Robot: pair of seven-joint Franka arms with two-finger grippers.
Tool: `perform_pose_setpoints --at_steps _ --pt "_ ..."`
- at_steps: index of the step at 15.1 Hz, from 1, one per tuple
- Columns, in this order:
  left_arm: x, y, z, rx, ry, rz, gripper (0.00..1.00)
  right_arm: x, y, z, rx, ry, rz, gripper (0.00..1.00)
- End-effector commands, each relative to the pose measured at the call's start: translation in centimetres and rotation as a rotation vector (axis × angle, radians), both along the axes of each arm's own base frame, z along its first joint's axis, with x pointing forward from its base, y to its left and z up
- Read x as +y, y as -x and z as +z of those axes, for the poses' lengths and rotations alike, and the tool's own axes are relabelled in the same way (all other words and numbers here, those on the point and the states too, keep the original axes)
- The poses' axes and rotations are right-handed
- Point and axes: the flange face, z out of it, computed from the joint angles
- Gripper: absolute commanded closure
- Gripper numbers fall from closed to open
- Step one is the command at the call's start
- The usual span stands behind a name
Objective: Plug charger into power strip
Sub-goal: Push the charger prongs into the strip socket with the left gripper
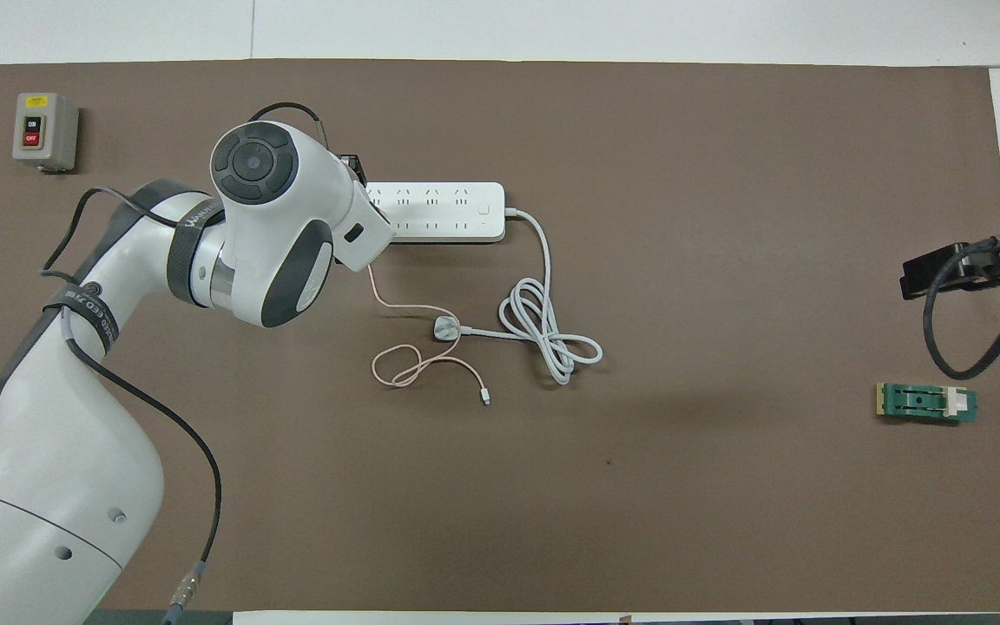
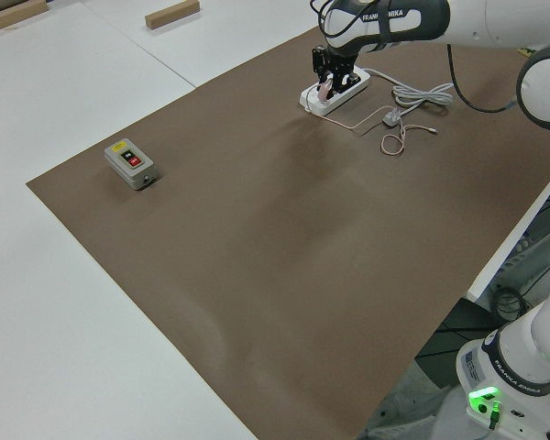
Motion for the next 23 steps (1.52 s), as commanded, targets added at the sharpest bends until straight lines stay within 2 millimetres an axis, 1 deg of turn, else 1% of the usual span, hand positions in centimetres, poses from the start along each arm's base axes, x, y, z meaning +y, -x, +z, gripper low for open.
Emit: perform_pose_setpoints --at_steps 1,5,11,15,17,20,22,23 --pt "0.1 1.4 -1.9 0.012 -0.014 0.001 1.0 -0.4 0.4 0.5 -0.015 0.017 0.014 0.0" --pt "0.1 1.2 -1.6 0.013 -0.026 -0.003 1.0 -0.5 0.4 0.5 -0.015 0.016 0.014 0.0" --pt "0.4 1.4 -1.7 0.042 -0.043 0.001 1.0 -0.4 0.4 0.5 -0.016 0.011 0.012 0.0" --pt "0.4 1.4 -1.7 0.04 -0.047 0.002 1.0 -0.6 0.4 0.5 -0.017 0.005 0.006 0.0" --pt "0.1 1.7 -1.7 0.036 -0.045 -0.003 1.0 -0.5 0.5 0.6 -0.018 0.0 0.005 0.0" --pt "-0.2 1.6 -1.8 0.04 -0.047 -0.007 1.0 -0.4 0.5 0.6 -0.014 -0.003 0.005 0.0" --pt "-0.6 1.2 -1.1 0.054 -0.056 -0.01 1.0 -0.3 0.5 0.5 -0.014 -0.021 0.003 0.0" --pt "-1.1 1.1 -0.7 0.066 -0.063 -0.016 1.0 -0.3 0.5 0.5 -0.014 -0.023 0.004 0.0"
